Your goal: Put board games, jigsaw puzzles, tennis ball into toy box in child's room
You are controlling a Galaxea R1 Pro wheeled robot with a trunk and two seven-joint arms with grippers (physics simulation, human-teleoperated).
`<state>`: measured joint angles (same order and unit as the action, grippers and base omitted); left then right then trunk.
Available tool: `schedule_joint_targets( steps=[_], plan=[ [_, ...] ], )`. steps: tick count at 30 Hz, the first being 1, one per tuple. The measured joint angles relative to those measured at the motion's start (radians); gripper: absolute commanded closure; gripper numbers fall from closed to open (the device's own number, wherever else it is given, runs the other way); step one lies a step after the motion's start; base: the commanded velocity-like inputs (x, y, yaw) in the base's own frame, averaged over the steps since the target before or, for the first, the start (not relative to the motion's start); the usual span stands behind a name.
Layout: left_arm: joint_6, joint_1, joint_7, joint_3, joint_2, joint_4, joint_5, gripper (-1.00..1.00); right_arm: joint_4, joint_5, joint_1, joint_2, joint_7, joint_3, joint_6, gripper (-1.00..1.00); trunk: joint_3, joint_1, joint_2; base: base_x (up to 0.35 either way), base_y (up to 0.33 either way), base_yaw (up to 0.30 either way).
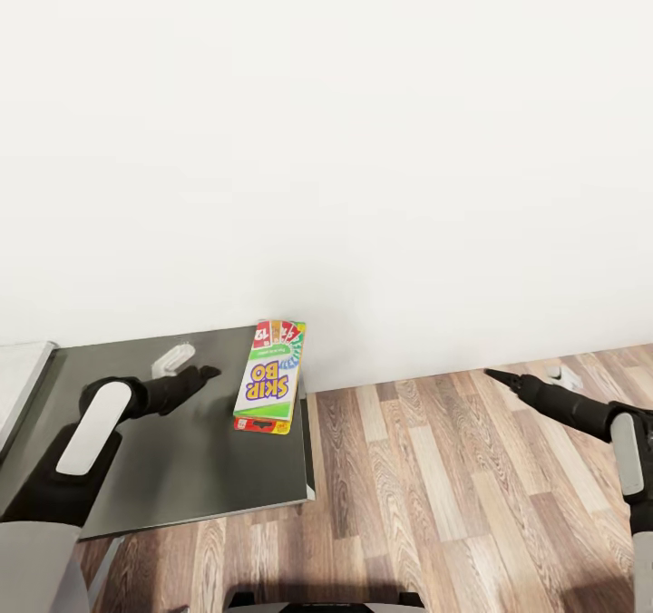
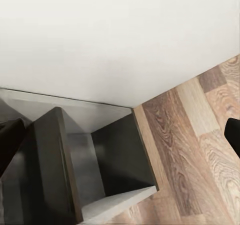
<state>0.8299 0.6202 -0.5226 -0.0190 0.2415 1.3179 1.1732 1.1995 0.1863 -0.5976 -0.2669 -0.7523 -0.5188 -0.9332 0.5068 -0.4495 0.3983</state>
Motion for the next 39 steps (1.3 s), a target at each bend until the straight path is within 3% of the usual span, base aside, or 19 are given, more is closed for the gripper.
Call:
schedule_joint_targets(
  steps=[14, 31, 39],
  plan=[
    [-0.006, -0.054, -0.003, 0.004, -0.027, 0.008, -0.002, -1.0, -0.033, 0.003, -0.013, -0.004, -0.042, 0.012, 0.0, -1.0, 0.0, 0.0, 0.0, 0.0, 0.0, 0.0],
    [-0.005, -0.063, -0.029, 0.001, -0.083, 0.007, -0.002, -1.0, 0.021, 0.001, -0.012, 0.0, -0.047, 0.015, 0.0, -1.0, 0.0, 0.0, 0.0, 0.0, 0.0, 0.0],
    [-0.005, -0.062, -0.038, -0.001, -0.093, 0.007, -0.002, -1.0, 0.042, -0.001, -0.01, 0.002, -0.047, 0.015, 0.0, -1.0, 0.0, 0.0, 0.0, 0.0, 0.0, -0.006]
  ],
)
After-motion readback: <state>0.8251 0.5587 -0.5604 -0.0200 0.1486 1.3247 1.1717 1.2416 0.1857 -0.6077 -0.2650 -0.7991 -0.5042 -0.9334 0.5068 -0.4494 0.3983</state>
